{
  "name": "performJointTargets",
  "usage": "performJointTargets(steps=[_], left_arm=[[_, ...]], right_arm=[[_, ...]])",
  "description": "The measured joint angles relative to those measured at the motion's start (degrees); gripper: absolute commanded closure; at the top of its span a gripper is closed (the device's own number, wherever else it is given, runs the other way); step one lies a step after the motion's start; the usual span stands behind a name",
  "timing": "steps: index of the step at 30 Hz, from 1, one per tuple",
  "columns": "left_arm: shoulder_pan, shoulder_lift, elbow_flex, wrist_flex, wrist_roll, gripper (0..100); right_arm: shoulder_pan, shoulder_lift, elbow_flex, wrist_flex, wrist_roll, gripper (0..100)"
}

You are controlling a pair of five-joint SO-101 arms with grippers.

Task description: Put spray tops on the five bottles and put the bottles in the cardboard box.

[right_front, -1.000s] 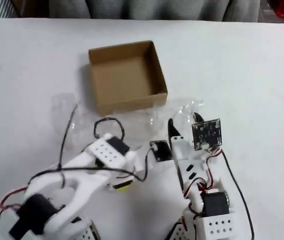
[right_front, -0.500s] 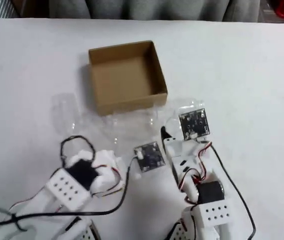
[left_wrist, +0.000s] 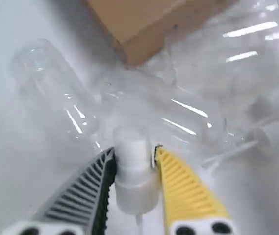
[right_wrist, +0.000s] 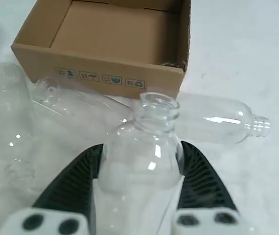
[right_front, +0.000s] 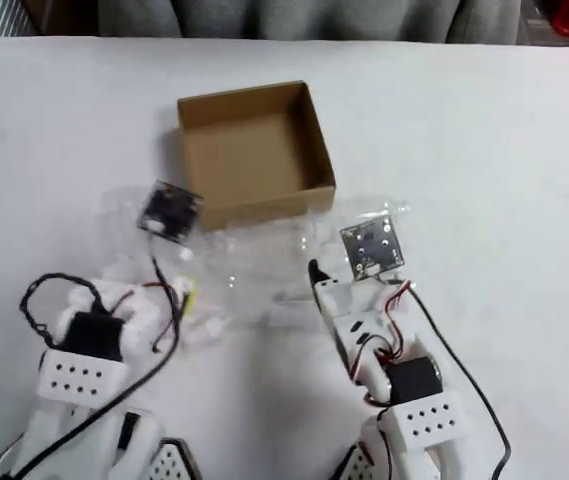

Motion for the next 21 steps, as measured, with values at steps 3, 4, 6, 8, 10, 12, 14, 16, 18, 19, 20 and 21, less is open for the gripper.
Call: performJointTargets(steps=[3,4,6,8,10,12,14,16,18,19,20,21], left_arm=[[-2.37,0.0,0.0,-3.25,4.75,98],[-2.55,0.0,0.0,-4.66,6.15,98],[-2.64,0.0,0.0,-7.82,9.14,98],[-2.73,0.0,0.0,-11.69,12.04,98],[-2.64,0.0,0.0,-16.09,14.86,98],[-2.64,0.0,0.0,-20.66,17.49,98],[-2.64,0.0,0.0,-24.97,19.6,98],[-2.64,0.0,-0.09,-28.48,21.27,98],[-2.64,0.0,-1.67,-30.77,22.51,98],[-2.64,0.0,-3.16,-31.38,23.12,98],[-2.64,0.0,-4.92,-31.65,23.56,98],[-2.64,0.0,-6.68,-31.91,23.74,98]], right_arm=[[-2.37,0.0,0.0,0.0,0.0,98.3],[-2.9,0.0,0.0,0.0,0.0,98.3],[-4.22,0.0,0.0,0.0,0.0,98.3],[-5.98,0.0,0.0,0.0,0.0,98.3],[-6.59,0.0,0.0,0.0,0.0,98.3],[-6.59,0.0,0.0,0.0,0.0,98.3],[-6.86,0.0,0.0,0.0,0.0,98.3],[-7.03,0.0,0.0,0.0,0.0,98.3],[-7.03,0.0,0.0,0.0,0.0,98.3],[-7.03,0.0,0.0,0.0,0.0,98.3],[-7.03,0.0,0.0,0.0,0.0,98.3],[-7.03,0.0,0.0,0.0,0.0,98.3]])
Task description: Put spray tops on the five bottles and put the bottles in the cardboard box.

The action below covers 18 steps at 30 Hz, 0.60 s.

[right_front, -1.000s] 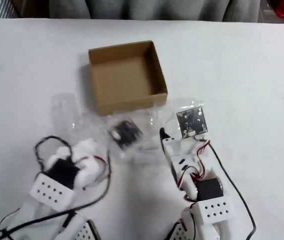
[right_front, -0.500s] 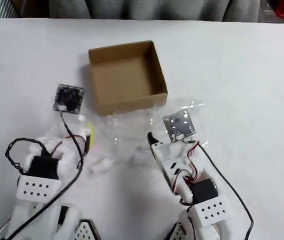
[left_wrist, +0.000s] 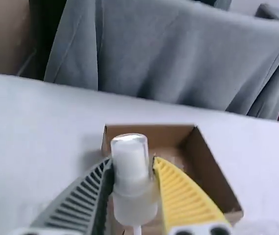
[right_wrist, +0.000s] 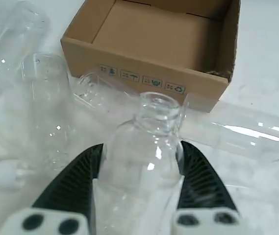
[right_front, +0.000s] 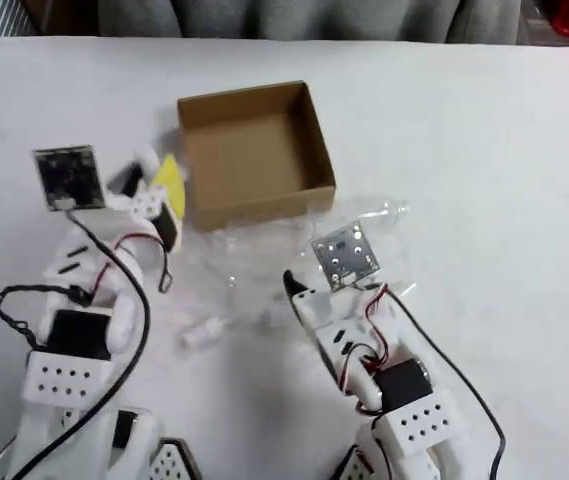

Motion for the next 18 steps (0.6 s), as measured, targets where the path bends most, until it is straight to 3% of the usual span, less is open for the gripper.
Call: performJointTargets(steps=[9,14,18], left_arm=[[0.0,0.0,-12.57,-0.18,1.05,98],[0.0,0.0,-12.92,-0.26,9.58,98],[-0.09,0.0,-11.08,-1.49,11.25,98]], right_arm=[[-2.29,0.09,0.0,0.0,0.0,98.3],[-5.8,0.09,0.0,-0.26,0.0,98.3],[-8.0,-0.79,2.99,-6.42,0.0,98.3]])
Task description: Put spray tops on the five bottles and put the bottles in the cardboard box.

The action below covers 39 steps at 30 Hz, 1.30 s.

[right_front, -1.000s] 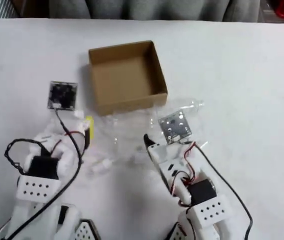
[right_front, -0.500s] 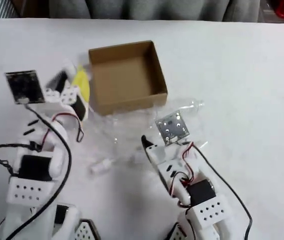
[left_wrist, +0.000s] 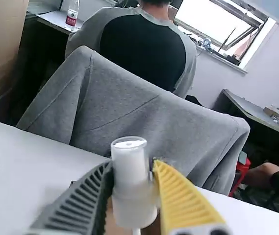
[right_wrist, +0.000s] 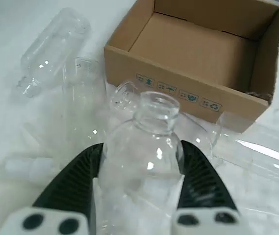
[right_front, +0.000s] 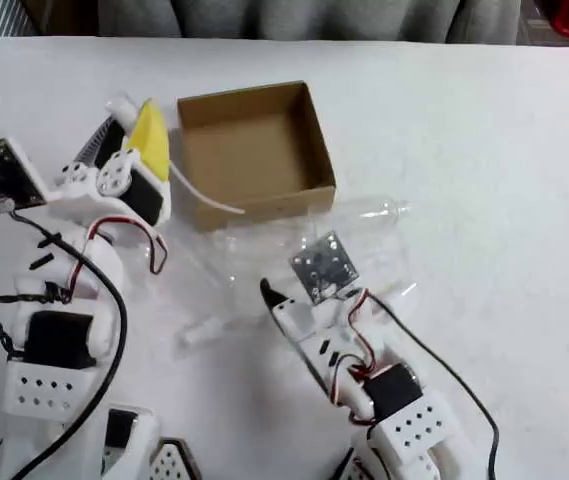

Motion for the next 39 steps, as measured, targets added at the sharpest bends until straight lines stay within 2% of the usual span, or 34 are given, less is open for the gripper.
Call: performJointTargets(steps=[3,6,16,20,29,39], left_arm=[[0.0,0.0,0.26,-1.58,0.0,98],[-0.09,0.0,0.88,-1.93,0.0,98],[0.09,-0.09,2.81,-1.93,0.0,98],[0.18,0.0,2.81,-1.93,-4.13,98],[4.04,-0.35,2.46,-1.93,-5.36,98],[4.04,-0.35,-0.79,7.38,-5.36,98]], right_arm=[[-2.37,-1.05,2.2,-7.82,0.18,98.3],[-2.81,-1.58,4.04,-10.2,0.53,98.3],[-2.99,-1.93,4.4,-10.81,3.43,98.3],[-3.16,-1.93,4.4,-10.81,3.52,98.3],[-7.74,-1.93,6.15,-10.9,3.52,98.3],[-7.21,-1.93,6.51,-10.9,3.52,98.3]])
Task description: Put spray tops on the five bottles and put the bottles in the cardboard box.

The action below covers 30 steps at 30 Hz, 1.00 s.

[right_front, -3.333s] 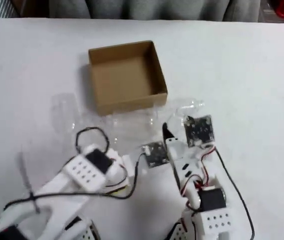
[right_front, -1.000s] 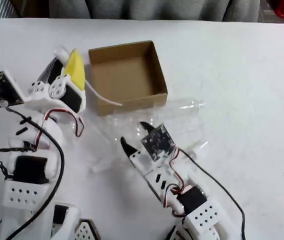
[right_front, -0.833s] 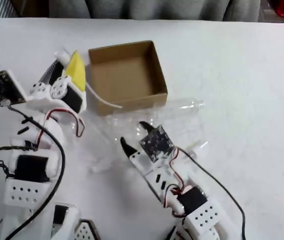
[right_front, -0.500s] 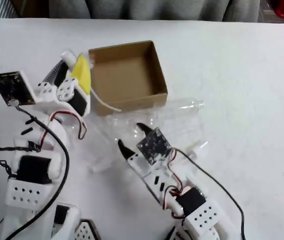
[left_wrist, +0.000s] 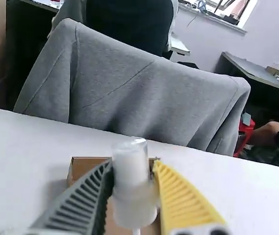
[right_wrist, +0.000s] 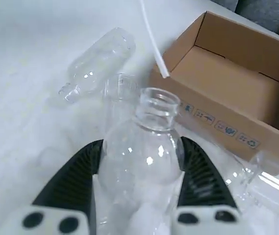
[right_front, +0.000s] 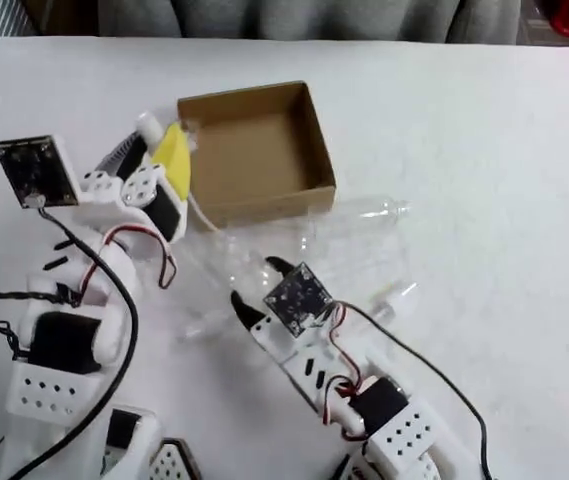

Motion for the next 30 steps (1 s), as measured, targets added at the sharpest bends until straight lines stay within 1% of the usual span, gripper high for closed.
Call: performJointTargets(steps=[18,24,30], left_arm=[[0.0,0.0,-0.7,0.7,0.0,98],[2.99,0.0,-0.7,2.99,0.0,98],[3.34,0.0,-0.7,2.99,0.0,98]], right_arm=[[0.0,0.0,0.0,0.0,0.0,98.3],[0.0,0.0,0.0,0.0,0.0,98.3],[0.0,0.0,0.0,0.0,0.0,98.3]])
